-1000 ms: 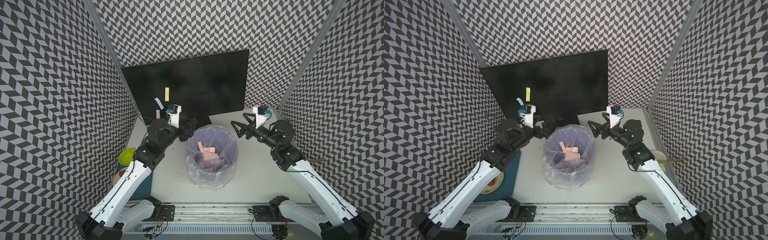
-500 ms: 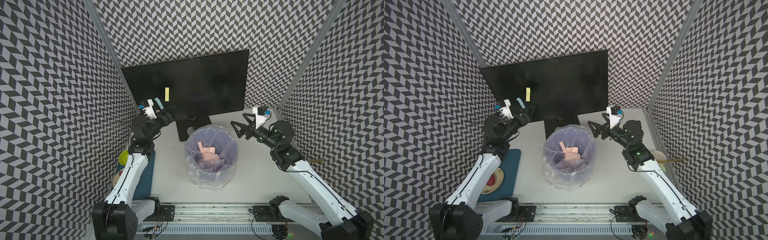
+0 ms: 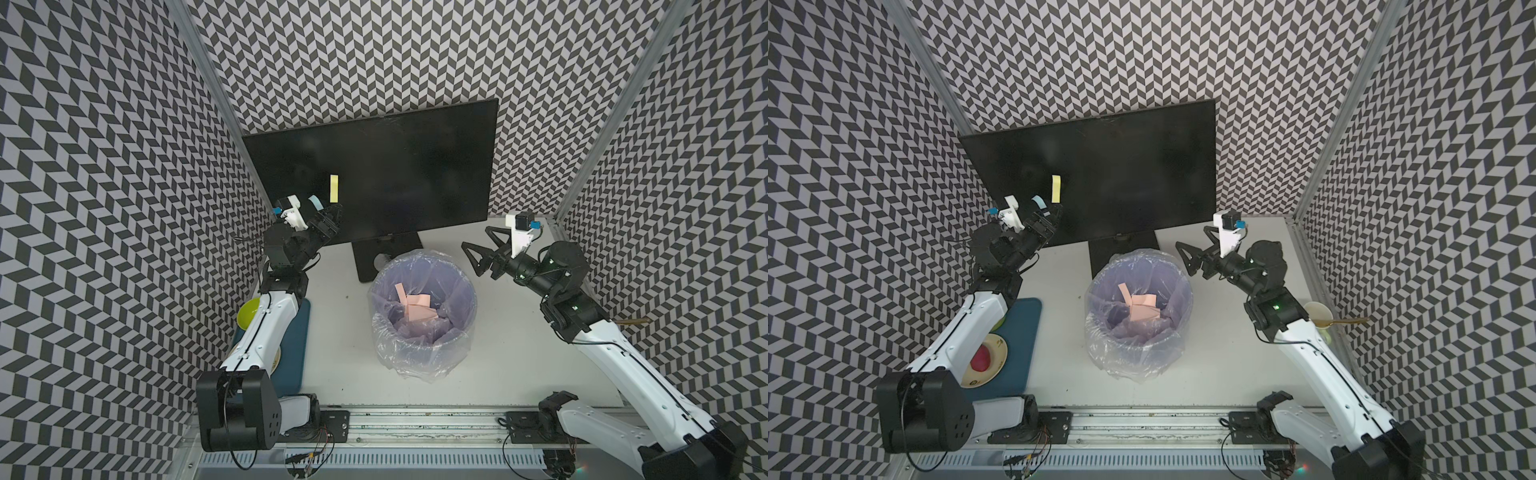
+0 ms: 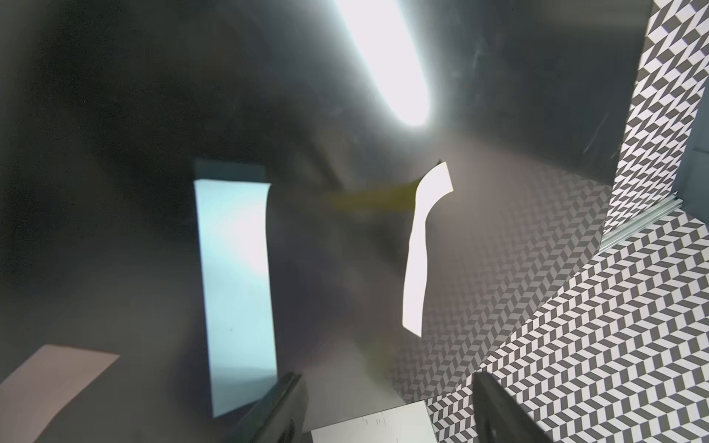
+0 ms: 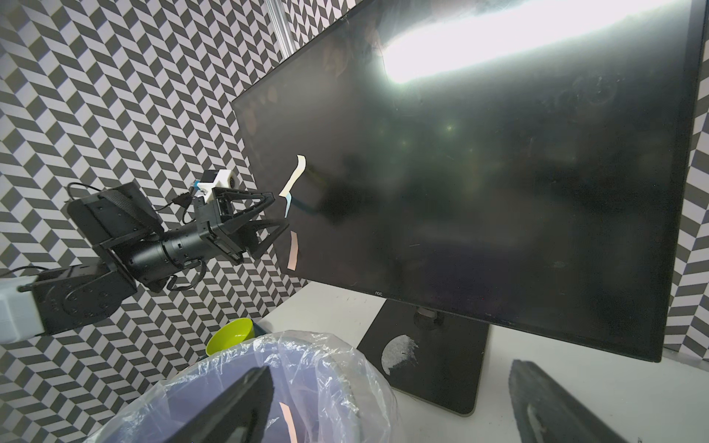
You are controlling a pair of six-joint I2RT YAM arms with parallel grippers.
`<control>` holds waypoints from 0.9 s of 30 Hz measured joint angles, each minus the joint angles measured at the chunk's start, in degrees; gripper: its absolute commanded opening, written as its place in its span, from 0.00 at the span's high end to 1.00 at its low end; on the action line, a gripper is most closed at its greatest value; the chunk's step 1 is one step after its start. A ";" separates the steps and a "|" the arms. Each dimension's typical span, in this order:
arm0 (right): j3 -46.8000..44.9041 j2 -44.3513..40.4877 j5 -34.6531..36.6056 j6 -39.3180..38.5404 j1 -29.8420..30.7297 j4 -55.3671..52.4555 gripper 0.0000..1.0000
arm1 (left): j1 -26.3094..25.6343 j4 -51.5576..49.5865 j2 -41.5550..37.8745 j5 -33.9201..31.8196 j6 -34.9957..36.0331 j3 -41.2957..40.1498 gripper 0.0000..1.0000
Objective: Remove the sticky note from the monitor
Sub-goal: Tear off the sticky note from the monitor.
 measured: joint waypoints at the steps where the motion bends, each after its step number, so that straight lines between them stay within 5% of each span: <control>1: 0.00 0.00 -0.02 0.00 0.00 0.02 0.01 | 0.00 0.11 0.44 0.20 -0.20 0.61 0.35; 6: 0.00 0.00 -0.17 0.04 0.00 0.35 0.01 | 0.07 1.11 1.79 0.70 -0.68 3.17 0.44; 20: 0.00 0.00 -0.66 0.44 0.00 0.96 0.01 | 0.11 2.95 5.79 1.62 -2.51 6.08 1.00; 27: 0.00 0.00 -0.68 0.44 0.00 1.16 0.01 | 0.11 2.95 5.88 2.05 -1.68 6.08 1.00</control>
